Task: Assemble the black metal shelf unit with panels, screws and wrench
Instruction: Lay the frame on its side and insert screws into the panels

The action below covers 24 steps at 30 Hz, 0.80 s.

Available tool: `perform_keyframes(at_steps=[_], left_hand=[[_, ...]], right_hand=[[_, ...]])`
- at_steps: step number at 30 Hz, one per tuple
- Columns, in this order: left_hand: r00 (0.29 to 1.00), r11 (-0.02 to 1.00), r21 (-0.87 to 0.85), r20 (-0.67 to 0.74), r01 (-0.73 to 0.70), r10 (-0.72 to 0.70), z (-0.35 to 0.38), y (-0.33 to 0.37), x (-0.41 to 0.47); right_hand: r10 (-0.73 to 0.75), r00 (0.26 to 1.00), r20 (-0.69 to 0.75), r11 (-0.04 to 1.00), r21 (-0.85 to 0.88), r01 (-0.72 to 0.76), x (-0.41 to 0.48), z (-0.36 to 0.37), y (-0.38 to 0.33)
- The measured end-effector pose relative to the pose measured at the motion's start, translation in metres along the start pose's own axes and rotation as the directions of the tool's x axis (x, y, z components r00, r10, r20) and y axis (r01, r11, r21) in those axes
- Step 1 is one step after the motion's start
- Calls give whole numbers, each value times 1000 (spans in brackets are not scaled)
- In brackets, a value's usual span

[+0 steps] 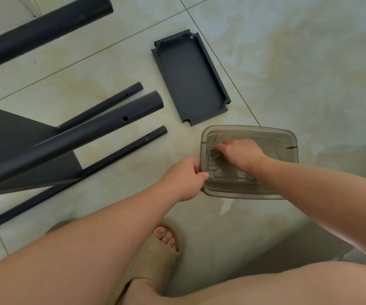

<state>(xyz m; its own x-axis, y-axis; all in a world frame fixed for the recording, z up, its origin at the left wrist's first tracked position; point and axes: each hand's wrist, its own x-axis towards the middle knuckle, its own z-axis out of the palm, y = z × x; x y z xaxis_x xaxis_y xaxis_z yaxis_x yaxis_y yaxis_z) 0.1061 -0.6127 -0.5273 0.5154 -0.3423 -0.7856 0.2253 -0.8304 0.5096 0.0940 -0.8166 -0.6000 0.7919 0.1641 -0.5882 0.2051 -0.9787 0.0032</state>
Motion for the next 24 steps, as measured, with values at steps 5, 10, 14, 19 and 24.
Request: perform_keyframes(at_steps=[5, 10, 14, 19, 24], left_hand=[[998, 1000, 18, -64, 15, -14, 2, 2, -6], [1000, 990, 138, 5, -9, 8, -18, 10, -39], [994, 964, 248, 66, -99, 85, -49, 11, -85], [989, 954, 257, 38, -151, 146, -92, -14, -148], [980, 927, 321, 22, -195, 199, -150, -55, -224]], right_hand=[[88, 996, 21, 982, 164, -91, -24, -19, 1], [222, 972, 80, 859, 456, -234, -61, -67, -9], [210, 977, 28, 871, 448, -200, -93, -133, -27], [207, 956, -207, 845, 531, -68, -138, -208, -72], [189, 923, -334, 762, 643, 76, -175, -253, -157]])
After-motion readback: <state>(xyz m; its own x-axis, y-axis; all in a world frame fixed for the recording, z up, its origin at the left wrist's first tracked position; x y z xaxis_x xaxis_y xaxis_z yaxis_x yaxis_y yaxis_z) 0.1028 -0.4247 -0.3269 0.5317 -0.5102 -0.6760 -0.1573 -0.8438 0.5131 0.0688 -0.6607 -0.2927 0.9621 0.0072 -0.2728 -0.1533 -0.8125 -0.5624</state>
